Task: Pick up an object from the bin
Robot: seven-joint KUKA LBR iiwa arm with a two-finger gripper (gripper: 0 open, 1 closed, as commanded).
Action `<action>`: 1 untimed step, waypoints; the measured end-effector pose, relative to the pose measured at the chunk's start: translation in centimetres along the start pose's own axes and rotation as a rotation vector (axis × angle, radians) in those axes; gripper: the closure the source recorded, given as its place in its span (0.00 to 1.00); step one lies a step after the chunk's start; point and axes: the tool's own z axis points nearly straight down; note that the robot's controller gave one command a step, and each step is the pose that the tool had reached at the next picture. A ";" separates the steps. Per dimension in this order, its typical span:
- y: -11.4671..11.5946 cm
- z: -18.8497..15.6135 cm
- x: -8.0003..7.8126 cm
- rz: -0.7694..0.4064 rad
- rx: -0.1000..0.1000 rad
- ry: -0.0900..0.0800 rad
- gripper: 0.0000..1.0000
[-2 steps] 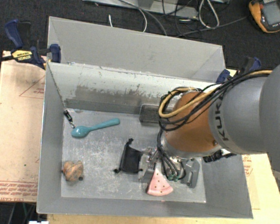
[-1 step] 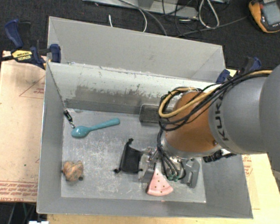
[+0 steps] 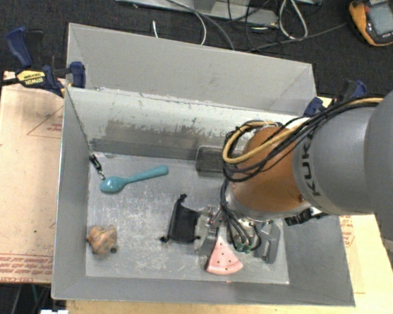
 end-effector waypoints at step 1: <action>0.4 -0.1 0.6 0.002 0.000 -0.007 1.00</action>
Offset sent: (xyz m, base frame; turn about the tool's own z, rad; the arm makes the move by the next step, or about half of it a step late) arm 0.0012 0.0065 0.0042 -0.0065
